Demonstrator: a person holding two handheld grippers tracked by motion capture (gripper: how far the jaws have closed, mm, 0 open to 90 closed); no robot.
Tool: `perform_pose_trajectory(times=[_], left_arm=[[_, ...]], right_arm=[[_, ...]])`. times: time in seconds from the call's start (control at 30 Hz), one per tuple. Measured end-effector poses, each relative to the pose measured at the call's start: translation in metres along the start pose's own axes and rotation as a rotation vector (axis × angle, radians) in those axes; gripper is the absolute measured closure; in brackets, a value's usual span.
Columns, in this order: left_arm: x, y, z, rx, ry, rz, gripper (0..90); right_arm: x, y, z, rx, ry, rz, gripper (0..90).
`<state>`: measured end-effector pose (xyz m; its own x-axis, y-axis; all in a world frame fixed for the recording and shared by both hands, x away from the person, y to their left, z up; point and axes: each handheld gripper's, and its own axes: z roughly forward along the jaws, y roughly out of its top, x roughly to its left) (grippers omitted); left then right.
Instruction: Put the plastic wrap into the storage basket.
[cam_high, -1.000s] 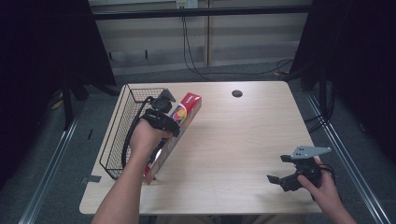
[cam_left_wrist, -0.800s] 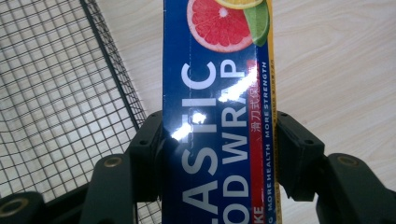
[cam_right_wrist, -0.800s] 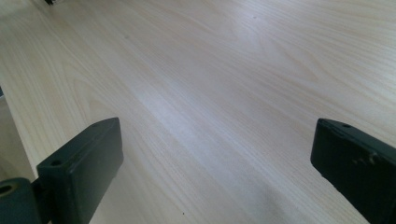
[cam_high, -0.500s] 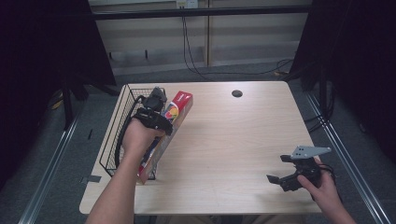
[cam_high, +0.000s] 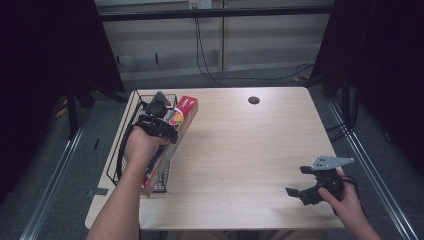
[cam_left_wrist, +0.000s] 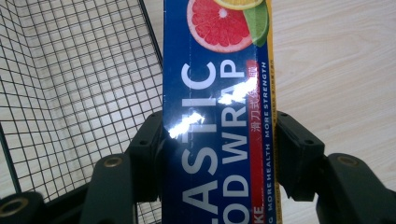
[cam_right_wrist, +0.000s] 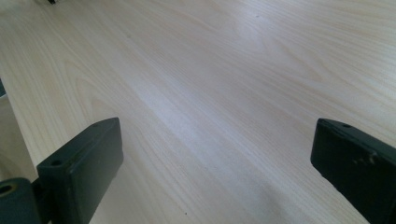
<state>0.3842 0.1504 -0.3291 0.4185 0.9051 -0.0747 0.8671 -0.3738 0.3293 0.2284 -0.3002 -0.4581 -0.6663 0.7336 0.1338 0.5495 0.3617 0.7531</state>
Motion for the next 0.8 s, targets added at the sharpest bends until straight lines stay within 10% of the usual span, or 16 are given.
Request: perform_pose_trajectory(times=[0.8], left_arm=[[0.028, -0.009, -0.004, -0.014, 0.04, -0.091, 43.5]], right_arm=[[0.001, 0.0, 0.0, 0.005, 0.009, -0.006, 2.5]])
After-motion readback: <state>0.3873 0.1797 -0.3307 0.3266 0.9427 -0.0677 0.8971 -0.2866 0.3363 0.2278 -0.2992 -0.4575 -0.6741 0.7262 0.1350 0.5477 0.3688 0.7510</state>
